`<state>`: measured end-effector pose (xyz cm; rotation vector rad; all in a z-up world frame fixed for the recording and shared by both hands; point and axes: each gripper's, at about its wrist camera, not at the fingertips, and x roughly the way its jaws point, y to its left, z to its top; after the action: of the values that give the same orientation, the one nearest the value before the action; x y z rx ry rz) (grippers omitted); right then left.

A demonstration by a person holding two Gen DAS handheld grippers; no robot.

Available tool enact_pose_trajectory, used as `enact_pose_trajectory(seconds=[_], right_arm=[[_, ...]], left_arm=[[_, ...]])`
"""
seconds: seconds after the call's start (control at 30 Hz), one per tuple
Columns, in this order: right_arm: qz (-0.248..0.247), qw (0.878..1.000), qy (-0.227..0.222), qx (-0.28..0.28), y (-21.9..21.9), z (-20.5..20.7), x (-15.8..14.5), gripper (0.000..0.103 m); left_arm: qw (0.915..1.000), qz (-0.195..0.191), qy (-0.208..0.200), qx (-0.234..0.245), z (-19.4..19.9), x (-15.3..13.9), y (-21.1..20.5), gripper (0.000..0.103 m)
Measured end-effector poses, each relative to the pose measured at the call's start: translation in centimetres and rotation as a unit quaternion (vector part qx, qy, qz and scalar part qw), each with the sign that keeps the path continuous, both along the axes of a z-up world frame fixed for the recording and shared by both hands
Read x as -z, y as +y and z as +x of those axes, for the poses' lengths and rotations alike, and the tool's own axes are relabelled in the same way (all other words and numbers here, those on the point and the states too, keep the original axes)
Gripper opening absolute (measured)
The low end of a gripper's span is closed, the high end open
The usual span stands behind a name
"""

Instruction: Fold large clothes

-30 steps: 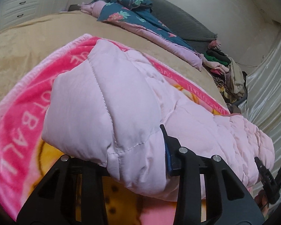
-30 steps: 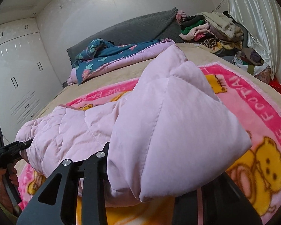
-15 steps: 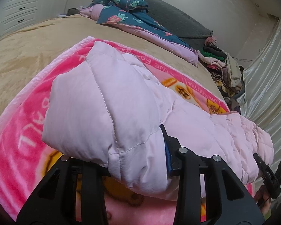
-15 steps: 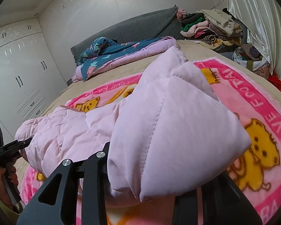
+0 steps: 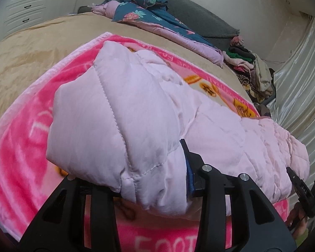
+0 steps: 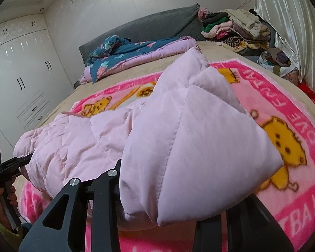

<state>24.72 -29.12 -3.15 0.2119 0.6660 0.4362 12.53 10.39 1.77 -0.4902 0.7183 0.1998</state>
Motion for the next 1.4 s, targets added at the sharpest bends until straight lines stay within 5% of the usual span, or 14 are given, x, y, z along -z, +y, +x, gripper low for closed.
enact_pose_trajectory(seconds=[0.27,0.5,0.7,1.4], right_arm=[[0.013,0.999,0.041,0.009,-1.0,-0.8,3.1,0.048],[0.029,0.997,0.073,0.018,-2.6,-2.3,4.6,0.082],[-0.012,0.998,0.054,0.017,-3.2,-5.8,3.1,0.095],[-0.06,0.994,-0.089,-0.007,1.0,-16.3,-5.2,0.099]], left_arm=[[0.9999,0.002,0.015,-0.004,-1.5,2.5,0.3,0.053],[0.9991,0.012,0.039,-0.009,-3.1,3.1,0.2,0.078],[0.9981,0.041,0.045,-0.004,-4.9,2.2,-0.7,0.091],[0.9929,0.113,-0.027,0.024,-11.0,-4.1,-4.8,0.094]])
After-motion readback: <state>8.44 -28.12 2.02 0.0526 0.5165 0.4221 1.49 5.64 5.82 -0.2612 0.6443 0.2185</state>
